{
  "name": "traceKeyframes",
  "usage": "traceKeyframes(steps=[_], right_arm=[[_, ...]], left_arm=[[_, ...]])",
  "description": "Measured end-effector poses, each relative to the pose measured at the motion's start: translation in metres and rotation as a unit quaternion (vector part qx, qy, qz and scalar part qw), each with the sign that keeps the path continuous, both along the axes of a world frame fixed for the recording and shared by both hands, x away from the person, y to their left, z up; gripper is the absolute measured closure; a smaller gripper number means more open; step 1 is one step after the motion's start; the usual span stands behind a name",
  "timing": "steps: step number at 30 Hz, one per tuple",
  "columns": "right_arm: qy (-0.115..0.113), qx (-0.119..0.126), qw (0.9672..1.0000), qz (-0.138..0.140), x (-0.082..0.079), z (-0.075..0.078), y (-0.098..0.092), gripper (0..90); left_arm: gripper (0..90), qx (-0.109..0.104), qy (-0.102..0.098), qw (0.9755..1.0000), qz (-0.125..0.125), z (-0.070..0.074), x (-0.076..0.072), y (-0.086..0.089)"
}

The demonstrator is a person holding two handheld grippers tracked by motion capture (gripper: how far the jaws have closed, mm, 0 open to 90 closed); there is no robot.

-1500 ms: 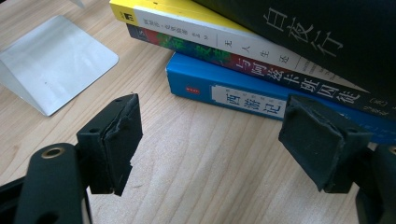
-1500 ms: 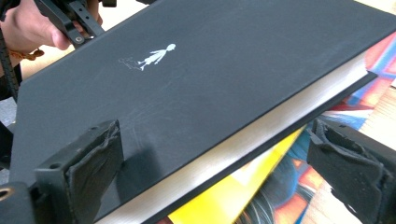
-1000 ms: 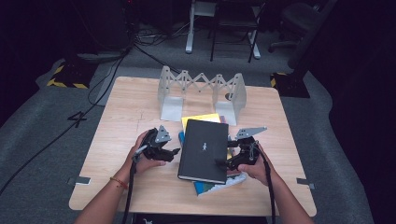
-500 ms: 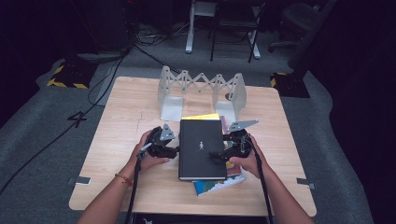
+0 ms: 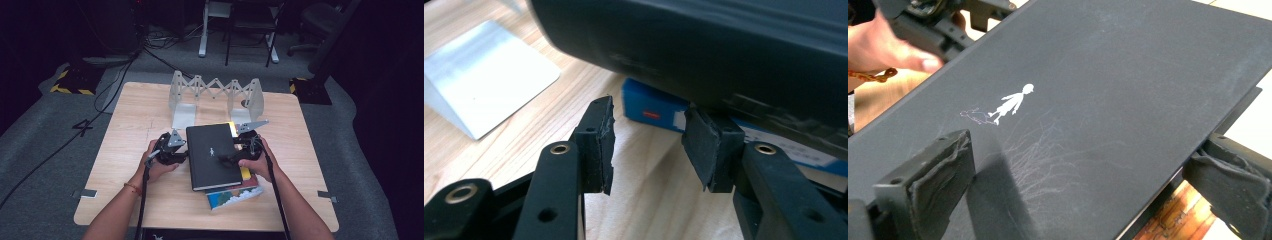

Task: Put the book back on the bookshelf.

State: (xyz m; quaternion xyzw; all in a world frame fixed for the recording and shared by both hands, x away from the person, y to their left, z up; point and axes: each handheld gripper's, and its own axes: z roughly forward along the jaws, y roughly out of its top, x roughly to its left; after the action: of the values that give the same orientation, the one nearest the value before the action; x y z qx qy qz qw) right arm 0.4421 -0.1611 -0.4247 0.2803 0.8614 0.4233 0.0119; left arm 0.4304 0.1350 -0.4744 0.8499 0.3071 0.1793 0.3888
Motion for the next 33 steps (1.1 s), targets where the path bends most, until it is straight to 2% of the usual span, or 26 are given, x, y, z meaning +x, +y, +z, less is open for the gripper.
traceKeyframes(steps=[2, 4, 7, 9, 10, 12, 15, 18, 20, 21, 24, 25, 27, 31, 33], right_arm=[[0.001, 0.001, 1.0000, 0.002, 0.001, 0.000, 0.000, 0.9], [-0.001, -0.001, 1.0000, 0.003, 0.001, 0.000, 0.001, 0.9], [-0.002, -0.003, 1.0000, 0.008, 0.002, 0.000, 0.001, 0.9], [-0.003, -0.002, 1.0000, 0.009, 0.003, 0.001, 0.002, 0.9], [-0.004, -0.002, 0.9999, 0.010, 0.003, 0.001, 0.002, 0.9], [-0.008, -0.001, 0.9999, 0.014, 0.004, 0.001, 0.002, 1.0], [-0.012, 0.001, 0.9997, 0.019, 0.005, 0.001, 0.003, 1.0], [-0.016, 0.002, 0.9996, 0.022, 0.006, 0.001, 0.003, 1.1], [-0.020, 0.001, 0.9996, 0.022, 0.006, 0.002, 0.004, 1.2], [-0.023, 0.001, 0.9995, 0.023, 0.006, 0.002, 0.004, 1.4], [-0.035, 0.001, 0.9991, 0.022, 0.007, 0.005, 0.004, 1.5], [-0.041, 0.003, 0.9989, 0.022, 0.007, 0.006, 0.004, 1.5], [-0.050, 0.005, 0.9984, 0.024, 0.008, 0.008, 0.004, 1.7], [-0.077, 0.013, 0.9967, 0.019, 0.006, 0.014, 0.004, 5.3], [-0.087, 0.026, 0.9957, 0.018, 0.007, 0.017, 0.001, 8.0]], left_arm=[[48.4, -0.017, 0.017, 0.9997, 0.009, -0.001, 0.007, 0.004], [47.3, -0.022, 0.027, 0.9994, 0.006, -0.002, 0.014, 0.005], [47.3, -0.005, 0.020, 0.9998, 0.006, -0.003, 0.020, 0.002], [46.5, -0.007, 0.021, 0.9997, 0.007, -0.004, 0.023, 0.002], [46.2, -0.016, 0.033, 0.9992, 0.013, -0.005, 0.026, 0.003], [43.1, -0.022, 0.036, 0.9989, 0.022, -0.006, 0.031, 0.005], [43.0, -0.027, 0.037, 0.9984, 0.032, -0.006, 0.038, 0.009], [43.2, -0.037, 0.046, 0.9975, 0.038, -0.004, 0.045, 0.012], [43.3, -0.035, 0.043, 0.9980, 0.032, -0.002, 0.048, 0.014], [44.9, -0.040, 0.042, 0.9980, 0.027, -0.001, 0.048, 0.014], [61.0, -0.049, 0.028, 0.9983, 0.014, 0.004, 0.048, 0.013], [64.0, -0.059, 0.027, 0.9978, 0.011, 0.006, 0.049, 0.014], [69.0, -0.091, 0.034, 0.9953, 0.000, 0.009, 0.051, 0.017], [76.8, -0.113, 0.021, 0.9934, -0.010, 0.021, 0.051, 0.019], [77.2, -0.121, 0.016, 0.9924, -0.017, 0.028, 0.050, 0.019]])
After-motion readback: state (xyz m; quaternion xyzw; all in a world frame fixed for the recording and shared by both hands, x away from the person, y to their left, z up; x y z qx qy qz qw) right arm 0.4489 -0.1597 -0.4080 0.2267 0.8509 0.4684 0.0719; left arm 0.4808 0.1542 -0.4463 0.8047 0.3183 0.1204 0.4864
